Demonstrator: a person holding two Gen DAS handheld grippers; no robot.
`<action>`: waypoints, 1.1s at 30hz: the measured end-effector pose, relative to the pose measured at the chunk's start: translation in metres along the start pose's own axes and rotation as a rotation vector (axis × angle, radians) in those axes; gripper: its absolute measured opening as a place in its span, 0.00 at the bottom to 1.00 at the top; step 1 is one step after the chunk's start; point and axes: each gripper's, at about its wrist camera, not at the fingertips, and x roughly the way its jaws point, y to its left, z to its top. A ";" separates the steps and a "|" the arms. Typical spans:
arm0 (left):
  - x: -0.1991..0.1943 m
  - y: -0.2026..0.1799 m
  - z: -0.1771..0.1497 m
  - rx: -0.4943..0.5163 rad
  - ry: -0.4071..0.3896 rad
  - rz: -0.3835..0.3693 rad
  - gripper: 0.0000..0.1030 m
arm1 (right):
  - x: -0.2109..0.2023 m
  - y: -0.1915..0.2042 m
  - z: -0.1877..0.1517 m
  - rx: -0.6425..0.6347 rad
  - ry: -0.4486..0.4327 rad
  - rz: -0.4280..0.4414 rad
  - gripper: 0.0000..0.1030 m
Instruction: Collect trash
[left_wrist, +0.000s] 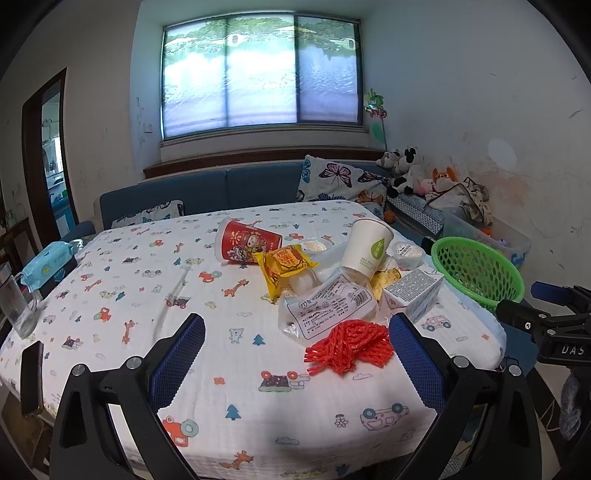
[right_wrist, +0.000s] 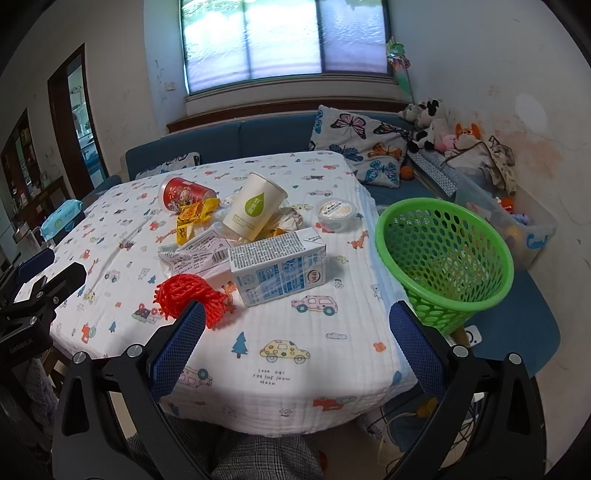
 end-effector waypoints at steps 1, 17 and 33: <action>0.000 0.000 -0.001 0.000 0.000 0.000 0.94 | 0.000 0.000 0.000 0.001 0.001 0.000 0.96; 0.003 -0.001 -0.005 -0.002 0.005 -0.001 0.94 | 0.003 -0.001 -0.002 0.002 0.005 0.000 0.96; 0.005 -0.002 -0.006 -0.005 0.013 0.000 0.94 | 0.016 -0.002 0.000 0.006 0.027 0.008 0.96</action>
